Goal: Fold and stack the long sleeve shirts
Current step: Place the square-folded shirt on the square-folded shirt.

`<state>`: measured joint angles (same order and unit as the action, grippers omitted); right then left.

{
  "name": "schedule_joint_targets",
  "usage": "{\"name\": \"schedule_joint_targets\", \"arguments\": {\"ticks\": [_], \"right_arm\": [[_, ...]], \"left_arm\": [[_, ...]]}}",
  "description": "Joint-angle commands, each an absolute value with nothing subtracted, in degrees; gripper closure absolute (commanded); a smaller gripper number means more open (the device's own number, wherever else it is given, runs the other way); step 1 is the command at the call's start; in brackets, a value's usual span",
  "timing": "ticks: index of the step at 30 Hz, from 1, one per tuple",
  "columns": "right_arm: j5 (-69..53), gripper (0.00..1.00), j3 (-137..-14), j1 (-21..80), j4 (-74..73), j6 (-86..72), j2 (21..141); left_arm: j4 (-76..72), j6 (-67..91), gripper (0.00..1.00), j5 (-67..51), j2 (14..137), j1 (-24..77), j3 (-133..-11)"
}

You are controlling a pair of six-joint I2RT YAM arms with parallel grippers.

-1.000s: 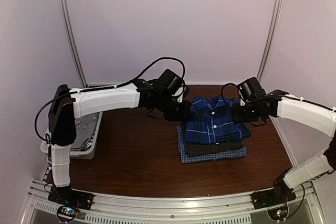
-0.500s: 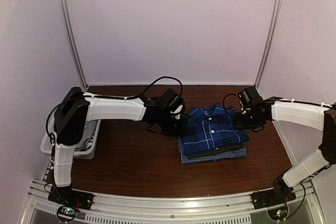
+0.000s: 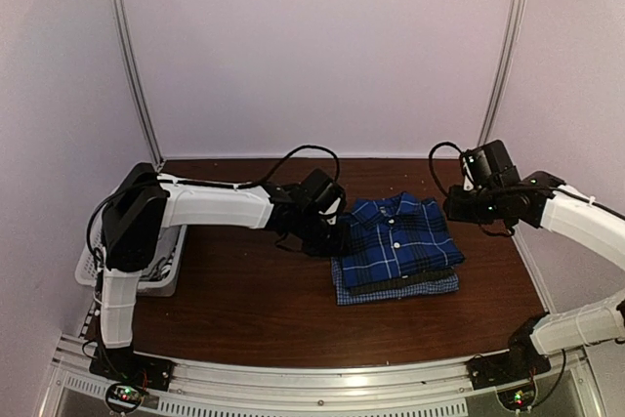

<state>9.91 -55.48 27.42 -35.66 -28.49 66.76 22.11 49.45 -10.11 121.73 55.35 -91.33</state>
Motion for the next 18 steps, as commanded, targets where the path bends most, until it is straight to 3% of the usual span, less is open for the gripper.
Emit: {"name": "schedule_joint_targets", "arguments": {"ticks": [1,8,18], "right_arm": [[5.5,0.68,-48.7,31.7,-31.8,-34.8,65.7],[4.6,0.72,-36.0,35.3,-25.0,-42.5,64.0],[7.3,0.61,-34.7,35.3,-27.8,-43.6,61.4]], "left_arm": [[19.8,50.6,1.0,-9.9,120.4,56.1,-90.3],[19.5,50.8,1.0,-10.1,120.2,56.2,-89.4],[19.3,50.4,1.0,-9.1,118.9,56.2,-88.3]]}}
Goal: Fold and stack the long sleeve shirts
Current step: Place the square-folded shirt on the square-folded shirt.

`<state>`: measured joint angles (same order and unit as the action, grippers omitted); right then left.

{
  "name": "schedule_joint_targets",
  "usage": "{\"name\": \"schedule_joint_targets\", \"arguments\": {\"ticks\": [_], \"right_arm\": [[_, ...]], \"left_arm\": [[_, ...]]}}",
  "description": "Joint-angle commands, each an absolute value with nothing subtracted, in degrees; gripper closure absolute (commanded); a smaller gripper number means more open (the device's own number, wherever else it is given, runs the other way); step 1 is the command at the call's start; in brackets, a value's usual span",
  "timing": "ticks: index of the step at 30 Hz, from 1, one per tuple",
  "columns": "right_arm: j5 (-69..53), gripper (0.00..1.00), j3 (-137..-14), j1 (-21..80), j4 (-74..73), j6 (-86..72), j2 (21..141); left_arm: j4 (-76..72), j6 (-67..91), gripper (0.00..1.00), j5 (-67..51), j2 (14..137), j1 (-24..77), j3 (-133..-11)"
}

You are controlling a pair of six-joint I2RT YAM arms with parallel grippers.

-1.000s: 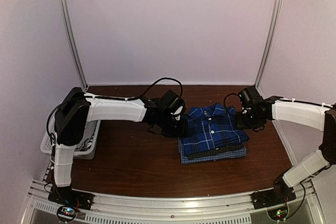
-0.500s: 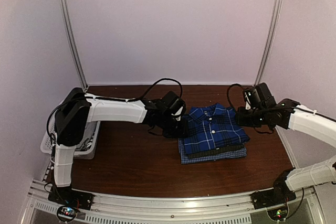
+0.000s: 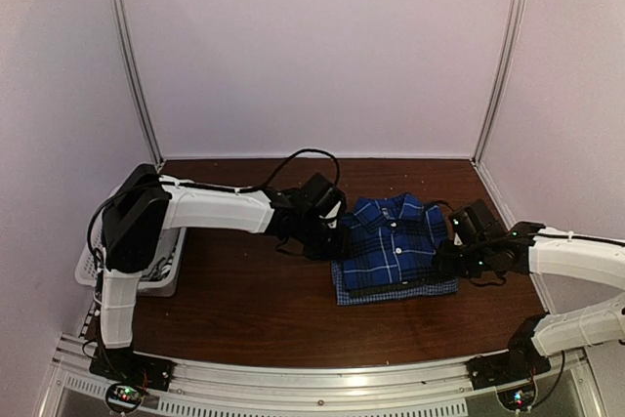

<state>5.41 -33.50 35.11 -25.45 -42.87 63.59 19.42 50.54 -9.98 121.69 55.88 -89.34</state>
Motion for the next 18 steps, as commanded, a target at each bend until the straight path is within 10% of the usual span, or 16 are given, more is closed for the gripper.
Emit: {"name": "schedule_joint_targets", "arguments": {"ticks": [1,18], "right_arm": [[7.2,0.6,-35.0,35.5,-28.3,-43.5,61.1],[13.7,0.41,-40.0,51.8,-37.5,-51.3,60.7]], "left_arm": [[19.3,50.2,1.0,-8.7,118.5,56.2,-88.2],[20.4,47.2,0.4,-2.2,107.5,55.1,-84.1]]}}
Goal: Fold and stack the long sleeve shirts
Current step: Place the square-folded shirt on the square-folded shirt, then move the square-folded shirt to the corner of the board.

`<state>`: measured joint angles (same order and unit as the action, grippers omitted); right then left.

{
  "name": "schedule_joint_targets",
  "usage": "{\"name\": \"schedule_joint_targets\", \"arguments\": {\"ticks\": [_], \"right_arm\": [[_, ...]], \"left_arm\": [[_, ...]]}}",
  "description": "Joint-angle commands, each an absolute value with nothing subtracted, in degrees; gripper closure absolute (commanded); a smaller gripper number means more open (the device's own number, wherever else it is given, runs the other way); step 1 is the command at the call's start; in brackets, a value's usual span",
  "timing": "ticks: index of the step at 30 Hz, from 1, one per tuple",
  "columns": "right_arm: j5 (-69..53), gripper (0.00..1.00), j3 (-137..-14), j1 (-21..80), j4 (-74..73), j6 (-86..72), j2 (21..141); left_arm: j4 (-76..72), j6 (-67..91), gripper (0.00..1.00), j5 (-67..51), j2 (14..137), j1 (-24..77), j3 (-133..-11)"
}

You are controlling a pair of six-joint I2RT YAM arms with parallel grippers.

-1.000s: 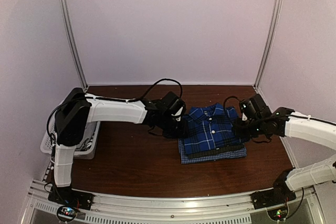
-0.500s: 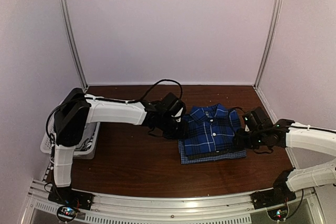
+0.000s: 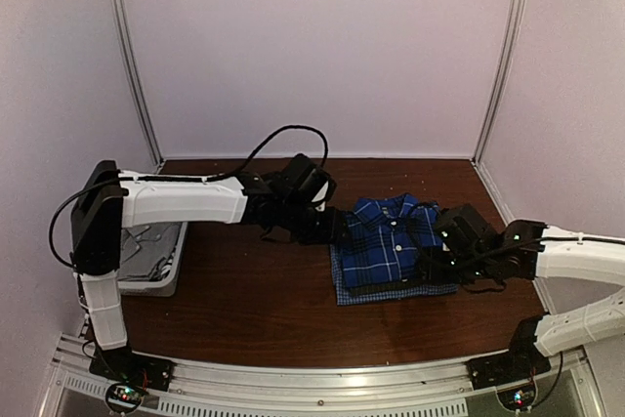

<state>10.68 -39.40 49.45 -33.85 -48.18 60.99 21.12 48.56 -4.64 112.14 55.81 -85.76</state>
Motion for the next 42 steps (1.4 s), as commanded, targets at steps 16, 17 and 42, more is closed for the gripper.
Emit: {"name": "schedule_joint_targets", "arguments": {"ticks": [16,17,42], "right_arm": [[11.9,0.25,-32.8,61.6,-30.7,-55.5,68.6],[12.3,0.24,-32.6,61.5,-29.8,-54.9,69.6],[11.9,0.22,-48.0,48.5,-15.3,-33.0,100.7]], "left_arm": [[19.5,46.8,0.38,-1.9,96.9,50.2,-74.9],[19.5,46.6,0.38,-1.9,96.4,49.9,-74.6],[22.3,45.2,0.38,-1.1,85.7,44.3,-68.1]]}}
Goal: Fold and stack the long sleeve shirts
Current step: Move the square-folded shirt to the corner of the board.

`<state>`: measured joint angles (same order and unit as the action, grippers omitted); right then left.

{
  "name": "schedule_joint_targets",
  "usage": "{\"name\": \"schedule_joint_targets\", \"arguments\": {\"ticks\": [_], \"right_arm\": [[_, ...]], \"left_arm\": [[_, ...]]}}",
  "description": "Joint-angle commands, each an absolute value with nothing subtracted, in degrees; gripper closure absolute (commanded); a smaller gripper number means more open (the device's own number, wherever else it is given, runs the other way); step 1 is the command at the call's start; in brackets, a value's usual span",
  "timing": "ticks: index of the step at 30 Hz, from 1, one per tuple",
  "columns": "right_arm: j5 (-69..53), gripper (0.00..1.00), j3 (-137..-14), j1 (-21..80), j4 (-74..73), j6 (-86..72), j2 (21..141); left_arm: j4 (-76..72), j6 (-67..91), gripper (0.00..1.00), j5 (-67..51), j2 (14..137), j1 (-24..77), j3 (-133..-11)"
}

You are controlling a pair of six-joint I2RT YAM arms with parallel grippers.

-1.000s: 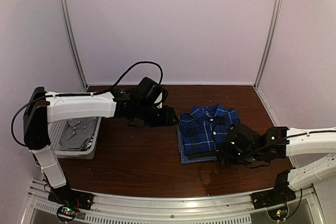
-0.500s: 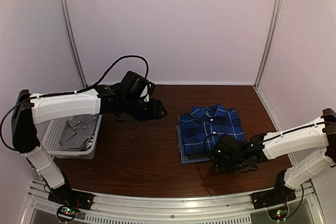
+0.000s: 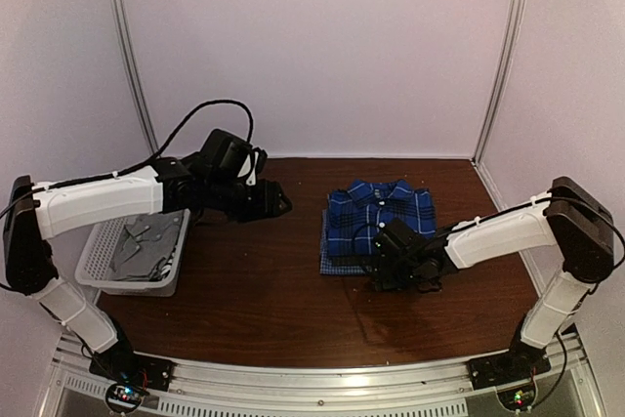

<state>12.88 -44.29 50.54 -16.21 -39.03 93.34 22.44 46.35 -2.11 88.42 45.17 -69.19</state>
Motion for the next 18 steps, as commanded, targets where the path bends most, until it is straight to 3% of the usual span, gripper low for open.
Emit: {"name": "schedule_joint_targets", "arguments": {"ticks": [1,18], "right_arm": [[11.8,0.22,-49.5,47.7,-15.1,-32.1,102.3],[5.7,0.23,-75.3,35.7,-16.7,-23.6,121.3]], "left_arm": [[22.5,45.1,0.38,-1.1,85.5,44.2,-67.9],[23.9,44.4,0.38,-0.9,81.1,42.4,-64.6]]}}
